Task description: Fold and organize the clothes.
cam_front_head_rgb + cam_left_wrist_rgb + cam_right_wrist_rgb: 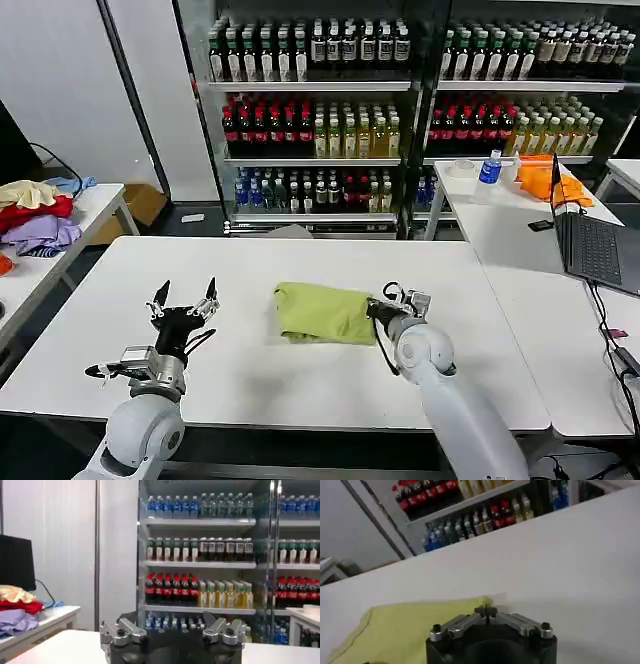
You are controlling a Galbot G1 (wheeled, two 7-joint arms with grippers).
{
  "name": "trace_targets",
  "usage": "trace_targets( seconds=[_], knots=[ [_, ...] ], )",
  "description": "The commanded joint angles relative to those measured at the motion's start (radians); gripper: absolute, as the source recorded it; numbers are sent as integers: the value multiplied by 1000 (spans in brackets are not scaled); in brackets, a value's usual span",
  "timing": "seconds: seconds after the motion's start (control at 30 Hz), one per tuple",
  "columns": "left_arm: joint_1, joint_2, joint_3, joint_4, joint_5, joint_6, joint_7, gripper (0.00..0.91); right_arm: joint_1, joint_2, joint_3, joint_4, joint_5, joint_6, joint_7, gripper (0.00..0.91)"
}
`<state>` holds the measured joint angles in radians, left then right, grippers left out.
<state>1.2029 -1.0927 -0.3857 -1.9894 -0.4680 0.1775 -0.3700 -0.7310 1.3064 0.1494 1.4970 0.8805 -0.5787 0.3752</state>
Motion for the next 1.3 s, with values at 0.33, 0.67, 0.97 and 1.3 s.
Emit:
trace_targets(
  seconds=[0.33,0.67,0.97,1.3],
  knots=[
    [22,-22,3,-27,5,3,1,907,77,-128,54,-85,-175,0,-123,0],
    [23,-28,7,-33,4,3,2,907,100,-185,52,-80,-201,-2,-157,0],
    [15,-22,4,-27,-2,1,5,907,-64,-156,54,163,-352,198,-165,907],
    [18,0,7,-63,-66,26,40,907,-385,-183,139,403,-652,444,-186,907]
  ],
)
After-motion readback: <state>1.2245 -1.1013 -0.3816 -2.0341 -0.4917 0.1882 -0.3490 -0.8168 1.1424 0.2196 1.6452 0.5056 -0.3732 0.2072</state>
